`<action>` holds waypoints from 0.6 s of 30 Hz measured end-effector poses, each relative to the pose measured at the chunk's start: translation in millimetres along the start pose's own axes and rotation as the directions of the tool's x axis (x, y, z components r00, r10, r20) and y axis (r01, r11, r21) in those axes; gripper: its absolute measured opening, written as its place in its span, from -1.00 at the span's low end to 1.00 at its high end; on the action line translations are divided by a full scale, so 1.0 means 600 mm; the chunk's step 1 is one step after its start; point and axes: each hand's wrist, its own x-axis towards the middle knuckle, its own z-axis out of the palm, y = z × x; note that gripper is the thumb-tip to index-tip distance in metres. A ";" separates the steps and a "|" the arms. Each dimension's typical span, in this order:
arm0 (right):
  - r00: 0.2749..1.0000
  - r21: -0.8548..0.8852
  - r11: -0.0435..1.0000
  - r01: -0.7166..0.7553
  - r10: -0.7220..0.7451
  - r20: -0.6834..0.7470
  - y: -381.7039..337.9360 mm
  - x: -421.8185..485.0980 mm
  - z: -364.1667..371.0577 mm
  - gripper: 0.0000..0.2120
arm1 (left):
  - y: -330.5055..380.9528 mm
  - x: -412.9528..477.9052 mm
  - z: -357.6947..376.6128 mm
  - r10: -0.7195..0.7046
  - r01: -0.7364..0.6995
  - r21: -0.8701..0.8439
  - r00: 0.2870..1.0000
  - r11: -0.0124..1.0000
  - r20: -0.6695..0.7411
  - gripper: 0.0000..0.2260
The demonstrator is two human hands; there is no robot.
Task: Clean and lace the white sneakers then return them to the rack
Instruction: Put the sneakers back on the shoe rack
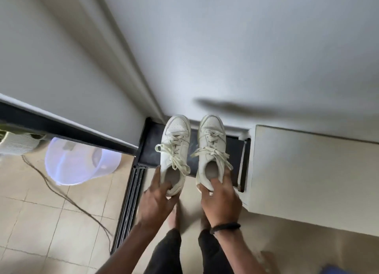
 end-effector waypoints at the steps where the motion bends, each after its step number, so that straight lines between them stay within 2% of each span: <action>1: 1.000 0.010 1.000 -0.025 0.025 0.010 0.003 0.008 0.029 -0.70 | -0.017 0.010 0.022 -0.004 0.004 -0.001 1.000 1.000 0.011 -0.72; 10: 0.988 0.077 0.986 -0.146 0.150 -0.048 0.050 0.092 0.298 -0.79 | -0.192 0.113 0.213 -0.048 0.041 0.069 0.994 0.997 0.100 -0.77; 14: 0.985 0.056 0.987 -0.151 0.155 -0.073 0.066 0.122 0.370 -0.81 | -0.232 0.144 0.265 -0.043 0.036 0.055 0.988 0.998 0.146 -0.77; 18: 0.988 0.046 0.987 -0.151 0.152 -0.036 0.069 0.132 0.410 -0.81 | -0.235 0.151 0.290 -0.042 0.034 0.046 0.982 0.998 0.182 -0.73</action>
